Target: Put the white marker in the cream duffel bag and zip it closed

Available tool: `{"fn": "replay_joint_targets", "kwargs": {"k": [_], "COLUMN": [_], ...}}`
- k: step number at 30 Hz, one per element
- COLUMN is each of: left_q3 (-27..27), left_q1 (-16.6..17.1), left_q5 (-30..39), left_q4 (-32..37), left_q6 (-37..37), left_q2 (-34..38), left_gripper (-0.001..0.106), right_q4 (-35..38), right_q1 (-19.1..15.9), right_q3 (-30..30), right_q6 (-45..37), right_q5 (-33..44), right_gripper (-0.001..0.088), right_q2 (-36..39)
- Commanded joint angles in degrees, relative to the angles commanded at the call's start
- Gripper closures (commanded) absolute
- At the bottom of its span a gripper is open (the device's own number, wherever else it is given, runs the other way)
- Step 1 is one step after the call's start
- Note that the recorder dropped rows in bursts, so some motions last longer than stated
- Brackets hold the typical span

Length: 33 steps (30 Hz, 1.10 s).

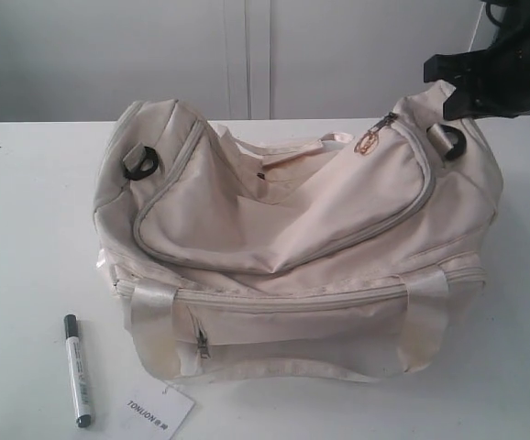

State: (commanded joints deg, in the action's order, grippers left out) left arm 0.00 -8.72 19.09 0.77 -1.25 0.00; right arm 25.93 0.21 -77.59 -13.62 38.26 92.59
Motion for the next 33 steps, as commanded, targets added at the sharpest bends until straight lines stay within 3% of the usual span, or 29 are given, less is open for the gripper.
{"fn": "replay_joint_targets", "kwargs": {"k": [33], "left_q3": [0.00], "left_q1": [0.00], "left_q5": [-0.12], "left_q4": [0.63], "left_q6": [1.25], "left_q2": [0.00], "left_gripper": [0.105], "right_q4": [-0.11], "right_q1": [0.00], "right_q3": [0.00], "right_q6": [-0.02], "right_q5": [-1.16], "right_gripper": [0.0868], "right_q2": [-0.41]}}
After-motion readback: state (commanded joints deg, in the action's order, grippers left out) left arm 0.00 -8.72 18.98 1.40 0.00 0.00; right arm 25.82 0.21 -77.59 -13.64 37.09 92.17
